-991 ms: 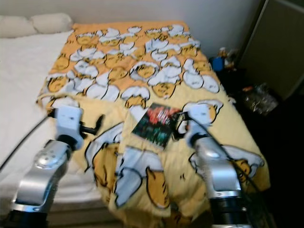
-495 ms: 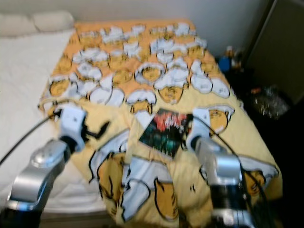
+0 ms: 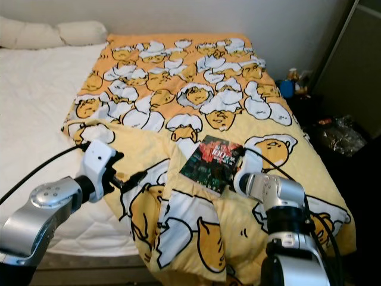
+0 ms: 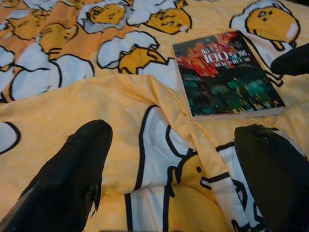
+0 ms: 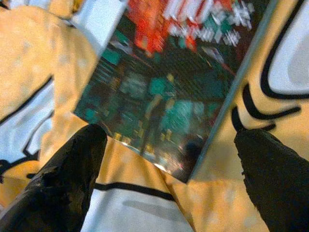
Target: Clean up the room
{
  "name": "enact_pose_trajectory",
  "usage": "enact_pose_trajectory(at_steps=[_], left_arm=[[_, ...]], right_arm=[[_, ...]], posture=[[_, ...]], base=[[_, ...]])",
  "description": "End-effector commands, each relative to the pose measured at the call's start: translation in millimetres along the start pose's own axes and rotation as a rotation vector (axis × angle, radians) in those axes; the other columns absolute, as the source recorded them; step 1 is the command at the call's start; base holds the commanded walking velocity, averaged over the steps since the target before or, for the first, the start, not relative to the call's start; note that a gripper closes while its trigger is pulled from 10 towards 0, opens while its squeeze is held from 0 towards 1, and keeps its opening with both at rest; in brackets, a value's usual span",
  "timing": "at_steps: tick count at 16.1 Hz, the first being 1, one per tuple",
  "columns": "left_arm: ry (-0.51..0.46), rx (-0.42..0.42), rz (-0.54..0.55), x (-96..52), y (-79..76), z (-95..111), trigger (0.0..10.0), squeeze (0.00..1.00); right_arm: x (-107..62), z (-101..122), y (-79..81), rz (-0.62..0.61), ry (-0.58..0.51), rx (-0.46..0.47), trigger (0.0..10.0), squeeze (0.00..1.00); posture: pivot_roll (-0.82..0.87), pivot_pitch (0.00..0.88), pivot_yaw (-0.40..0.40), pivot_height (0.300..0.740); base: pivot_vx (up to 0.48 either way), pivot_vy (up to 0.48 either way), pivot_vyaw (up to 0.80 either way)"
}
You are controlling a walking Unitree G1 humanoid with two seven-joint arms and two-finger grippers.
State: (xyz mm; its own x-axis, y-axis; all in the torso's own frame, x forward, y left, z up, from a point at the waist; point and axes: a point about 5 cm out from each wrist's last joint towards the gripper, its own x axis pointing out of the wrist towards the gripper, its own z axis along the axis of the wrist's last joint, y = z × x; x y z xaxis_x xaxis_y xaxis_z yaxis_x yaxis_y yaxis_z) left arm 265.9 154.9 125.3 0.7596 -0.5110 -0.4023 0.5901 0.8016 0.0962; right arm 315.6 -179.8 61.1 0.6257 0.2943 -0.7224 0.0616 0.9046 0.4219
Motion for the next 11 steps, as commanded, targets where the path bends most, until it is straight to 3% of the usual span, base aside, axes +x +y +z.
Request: enact_pose_trajectory(at_steps=[1, 7, 8, 11], left_arm=[[-0.009, 0.025, -0.014, -2.1, -0.5, 7, 10.0, 0.74], [0.021, 0.043, -0.051, -6.5, -4.3, 6, 10.0, 0.74], [0.026, 0.041, -0.074, -6.7, -6.1, 6, 10.0, 0.74], [0.066, 0.069, -0.204, -3.0, -14.6, 2, 10.0, 0.74]], right_arm=[[0.8, 3, -3.7, -0.014, 0.002, 0.023, 10.0, 1.00], [12.4, -12, -6.0, 0.006, 0.047, 0.090, 10.0, 1.00], [14.6, -12, -2.4, 0.045, 0.032, 0.145, 10.0, 1.00], [18.6, -13, 3.6, 0.097, 0.025, 0.196, 10.0, 1.00]], posture=[[-0.11, 0.000, 0.033, 0.740], [-0.10, 0.000, 0.026, 0.740], [-0.10, 0.000, 0.026, 0.740], [-0.09, 0.000, 0.033, 0.740]], base=[[0.000, 0.000, 0.00], [0.000, 0.000, 0.00], [0.000, 0.000, 0.00], [0.000, 0.000, 0.00]])
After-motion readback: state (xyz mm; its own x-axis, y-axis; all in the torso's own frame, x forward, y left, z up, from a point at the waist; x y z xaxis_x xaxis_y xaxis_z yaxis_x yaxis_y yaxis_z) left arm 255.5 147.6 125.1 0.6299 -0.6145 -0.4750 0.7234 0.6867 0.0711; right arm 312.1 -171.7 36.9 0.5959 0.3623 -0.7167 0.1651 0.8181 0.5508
